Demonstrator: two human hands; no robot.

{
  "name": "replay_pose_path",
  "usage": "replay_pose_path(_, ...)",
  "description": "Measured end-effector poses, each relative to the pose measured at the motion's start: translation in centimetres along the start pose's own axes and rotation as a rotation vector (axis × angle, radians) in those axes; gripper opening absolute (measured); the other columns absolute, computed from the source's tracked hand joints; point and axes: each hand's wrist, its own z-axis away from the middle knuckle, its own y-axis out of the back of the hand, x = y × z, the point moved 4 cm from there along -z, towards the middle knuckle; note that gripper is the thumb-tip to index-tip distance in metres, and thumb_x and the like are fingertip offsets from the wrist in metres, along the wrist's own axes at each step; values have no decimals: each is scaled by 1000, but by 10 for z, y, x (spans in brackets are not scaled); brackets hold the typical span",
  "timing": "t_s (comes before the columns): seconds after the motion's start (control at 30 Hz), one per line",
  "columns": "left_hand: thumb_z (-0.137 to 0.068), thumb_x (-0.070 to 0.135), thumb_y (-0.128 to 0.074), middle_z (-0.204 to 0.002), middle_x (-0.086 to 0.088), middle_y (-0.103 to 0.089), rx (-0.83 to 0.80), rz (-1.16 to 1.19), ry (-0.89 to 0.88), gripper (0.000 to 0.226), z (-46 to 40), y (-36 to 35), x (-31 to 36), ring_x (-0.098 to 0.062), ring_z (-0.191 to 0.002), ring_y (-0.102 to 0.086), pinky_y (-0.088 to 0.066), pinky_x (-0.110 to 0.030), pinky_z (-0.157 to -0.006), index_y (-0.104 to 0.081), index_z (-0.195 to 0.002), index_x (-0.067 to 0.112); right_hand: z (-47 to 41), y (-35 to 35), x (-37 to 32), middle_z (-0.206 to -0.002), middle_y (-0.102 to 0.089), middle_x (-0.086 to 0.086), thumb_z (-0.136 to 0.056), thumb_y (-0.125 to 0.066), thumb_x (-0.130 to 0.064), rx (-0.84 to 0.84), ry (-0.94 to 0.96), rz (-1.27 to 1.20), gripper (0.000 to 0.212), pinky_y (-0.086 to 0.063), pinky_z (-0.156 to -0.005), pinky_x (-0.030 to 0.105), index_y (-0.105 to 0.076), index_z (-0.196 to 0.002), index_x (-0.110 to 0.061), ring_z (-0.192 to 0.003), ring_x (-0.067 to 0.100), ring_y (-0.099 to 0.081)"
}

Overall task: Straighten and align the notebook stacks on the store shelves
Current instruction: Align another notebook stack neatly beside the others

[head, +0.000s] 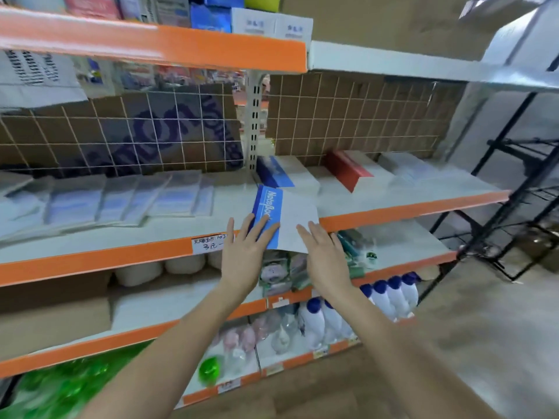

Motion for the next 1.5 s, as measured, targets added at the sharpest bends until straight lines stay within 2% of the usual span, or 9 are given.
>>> replay_pose_path(0.27, -50, -9, -83, -122, -11, -63, 9, -74, -34, 74, -67, -41, 1, -39, -113, -58, -39, -65, -91, -66, -119, 12, -61, -7, 44, -159, -11, 0, -96, -37, -3, 92, -17, -34, 62, -1, -116, 31, -17, -151, -22, -146, 13, -7)
replay_pose_path(0.6, -40, -16, -81, -113, -9, -68, 14, -37, -31, 76, -137, -101, -17, -36, -104, -64, -42, -65, -85, -70, -111, 10, -164, -41, 91, -158, -18, -2, -96, -35, -2, -20, 40, 25, 61, -6, -116, 32, -21, -150, -27, -145, 10, -12)
replay_pose_path(0.77, -82, 15, -59, -123, -9, -63, 11, 85, -1, 37, -147, -120, -27, -35, -116, -57, -28, -60, -100, -65, -119, 11, -193, -59, 111, -158, -18, -3, -91, -38, 3, -44, 49, -85, 67, -2, -116, 27, -23, -149, -28, -145, 8, -10)
replay_pose_path(0.83, -94, 40, -37, -134, -9, -55, -71, 137, 56, 48, -148, -128, -30, -33, -126, -48, -22, -54, -109, -59, -127, 14, -204, -63, 120, -157, -20, -3, -87, -40, 6, -50, 69, -193, 71, 0, -115, 23, -27, -148, -26, -145, 8, -12)
replay_pose_path(0.93, -86, 71, -5, -148, -8, -37, -145, 189, 154, 85, -153, -139, -34, -25, -139, -31, -10, -42, -116, -45, -139, 18, -220, -70, 134, -157, -19, -3, -89, -48, 0, -105, 113, -367, 66, 3, -112, 20, -30, -147, -25, -145, 8, -10)
replay_pose_path(1.1, -79, 76, 4, -152, -4, -28, -160, 219, 266, 96, -162, -143, -33, -18, -140, -27, -1, -34, -116, -36, -144, 19, -235, -83, 150, -159, -3, -12, -90, -57, -46, -255, 226, -485, 70, 8, -115, 33, -21, -149, -34, -145, 5, 5)
replay_pose_path(1.27, -86, 69, -20, -144, -1, -42, -75, 265, 379, 77, -160, -139, -31, -18, -139, -31, -1, -30, -115, -48, -136, 18, -243, -88, 162, -157, -14, -13, -82, -64, -51, -200, 110, -708, 72, -9, -118, 44, -29, -144, -40, -145, 12, -6)
replay_pose_path(1.37, -89, 57, -28, -135, 1, -54, -28, 243, 401, 64, -158, -135, -32, -20, -136, -37, -6, -35, -116, -57, -128, 17, -240, -92, 163, -152, -24, -13, -80, -69, -46, -113, 57, -811, 70, -24, -115, 41, -36, -142, -37, -141, 15, -18)
replay_pose_path(1.5, -90, 48, -33, -122, -1, -64, 24, 225, 401, 56, -161, -132, -31, -23, -127, -48, -18, -45, -113, -65, -117, 12, -242, -90, 168, -140, -40, -11, -81, -70, -40, -19, 24, -854, 63, -29, -109, 33, -43, -137, -34, -134, 14, -31)
